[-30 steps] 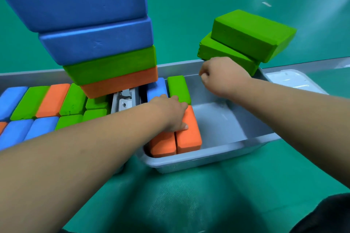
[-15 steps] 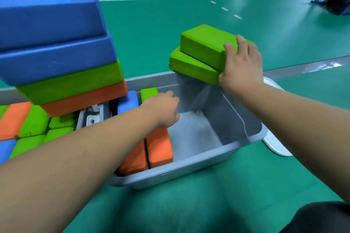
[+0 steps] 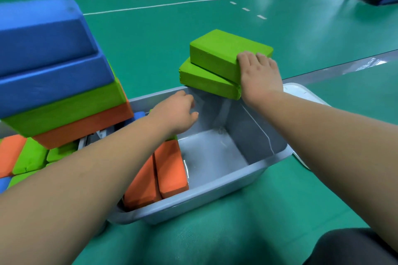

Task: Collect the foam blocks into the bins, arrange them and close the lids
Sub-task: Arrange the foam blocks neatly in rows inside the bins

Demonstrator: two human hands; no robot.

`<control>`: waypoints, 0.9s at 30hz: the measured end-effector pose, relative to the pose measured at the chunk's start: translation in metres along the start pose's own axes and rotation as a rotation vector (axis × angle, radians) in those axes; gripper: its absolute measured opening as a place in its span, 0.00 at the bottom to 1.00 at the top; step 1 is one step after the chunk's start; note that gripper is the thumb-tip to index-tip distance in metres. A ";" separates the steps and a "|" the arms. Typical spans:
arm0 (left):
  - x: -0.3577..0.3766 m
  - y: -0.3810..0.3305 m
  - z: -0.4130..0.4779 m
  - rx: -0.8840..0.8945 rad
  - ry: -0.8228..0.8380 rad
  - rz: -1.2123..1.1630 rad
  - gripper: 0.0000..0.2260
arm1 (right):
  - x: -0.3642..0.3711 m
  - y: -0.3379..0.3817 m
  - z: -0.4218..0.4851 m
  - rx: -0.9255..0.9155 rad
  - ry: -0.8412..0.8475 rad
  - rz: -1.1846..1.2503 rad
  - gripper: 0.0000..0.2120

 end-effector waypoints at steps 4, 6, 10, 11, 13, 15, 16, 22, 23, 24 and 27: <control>0.003 0.004 -0.003 -0.005 0.001 0.002 0.16 | 0.001 -0.002 0.001 -0.012 0.010 -0.076 0.31; 0.002 0.008 -0.004 -0.011 -0.002 0.001 0.16 | 0.003 -0.002 0.000 -0.015 0.021 -0.103 0.34; 0.001 0.015 -0.004 -0.033 -0.006 -0.002 0.16 | -0.006 0.004 -0.001 -0.026 -0.029 -0.112 0.33; 0.000 0.017 -0.005 -0.041 -0.008 -0.008 0.16 | -0.009 0.006 -0.001 -0.032 -0.047 -0.108 0.32; -0.001 0.020 -0.005 -0.051 -0.016 -0.028 0.16 | -0.016 0.010 -0.002 -0.040 -0.101 -0.083 0.29; -0.003 0.023 -0.005 -0.048 -0.037 -0.047 0.17 | -0.026 0.013 -0.002 -0.036 -0.146 -0.022 0.26; -0.005 0.024 -0.005 -0.045 -0.052 -0.063 0.17 | -0.033 0.015 -0.001 -0.033 -0.156 0.020 0.26; -0.010 0.025 -0.005 -0.035 -0.101 -0.232 0.18 | -0.076 0.034 -0.012 -0.149 -0.325 0.197 0.28; -0.010 0.027 -0.006 -0.047 -0.095 -0.301 0.20 | -0.082 0.038 -0.016 -0.164 -0.348 0.241 0.28; -0.010 0.030 -0.006 -0.074 -0.089 -0.414 0.22 | -0.087 0.041 -0.019 -0.174 -0.364 0.291 0.28; -0.014 0.040 -0.007 -0.186 -0.140 -0.757 0.34 | -0.099 0.054 -0.028 -0.182 -0.395 0.488 0.27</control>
Point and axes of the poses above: each hand's wrist, its own z-axis towards the middle knuckle, its own x-axis out of the palm, y = z × x, the point moved 5 cm from there along z, towards the middle knuckle, and after that the axes turned 9 degrees about y, right-handed, at the moved point
